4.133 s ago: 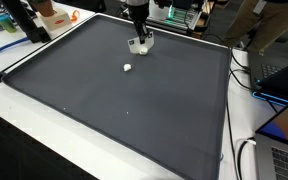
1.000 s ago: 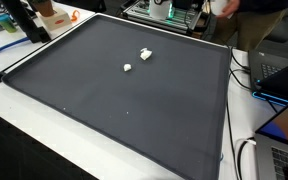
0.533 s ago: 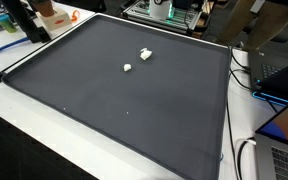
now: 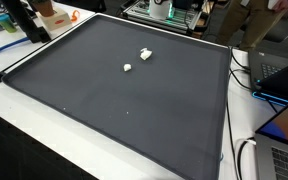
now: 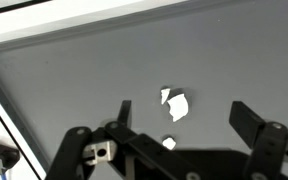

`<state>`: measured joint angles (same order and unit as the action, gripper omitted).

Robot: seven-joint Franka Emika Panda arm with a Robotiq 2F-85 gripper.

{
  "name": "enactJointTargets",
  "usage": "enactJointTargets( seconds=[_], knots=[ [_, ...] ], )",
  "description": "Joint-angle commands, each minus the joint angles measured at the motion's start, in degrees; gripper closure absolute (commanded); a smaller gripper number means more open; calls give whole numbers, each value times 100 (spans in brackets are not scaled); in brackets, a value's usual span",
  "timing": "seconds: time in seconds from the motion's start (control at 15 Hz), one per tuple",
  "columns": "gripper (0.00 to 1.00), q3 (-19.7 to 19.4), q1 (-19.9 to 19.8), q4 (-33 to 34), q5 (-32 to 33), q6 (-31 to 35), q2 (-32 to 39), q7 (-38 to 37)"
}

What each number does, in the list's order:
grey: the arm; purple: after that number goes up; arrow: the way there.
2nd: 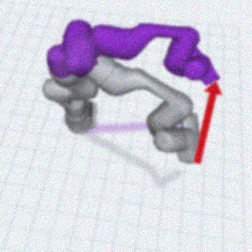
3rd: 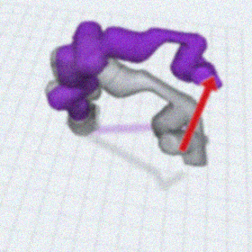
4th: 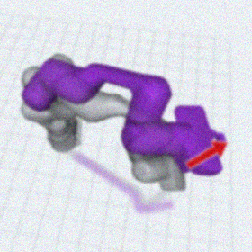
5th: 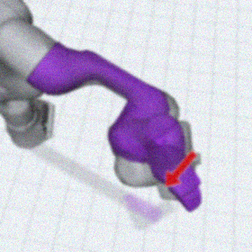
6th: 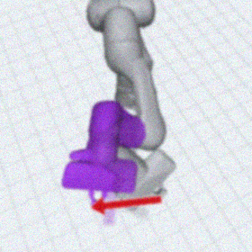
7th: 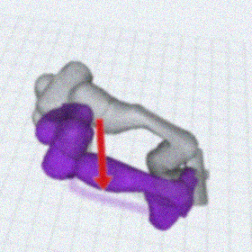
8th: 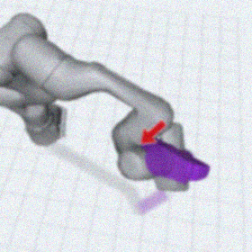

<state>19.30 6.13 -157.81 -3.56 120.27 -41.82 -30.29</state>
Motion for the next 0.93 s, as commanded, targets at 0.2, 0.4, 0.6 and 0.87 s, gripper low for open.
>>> enactJointTargets(
  seconds=[0.2, 0.4, 0.6, 0.87],
  knots=[
    [0, -298, -42, 13, -44, 854, 442, 442],
    [0, -506, -127, 6, 26, 1702, 975, 838],
    [0, -665, -159, -1, 38, 2253, 1580, 1165],
    [0, -470, -358, -6, 377, 2783, 2233, 843]
  ],
)
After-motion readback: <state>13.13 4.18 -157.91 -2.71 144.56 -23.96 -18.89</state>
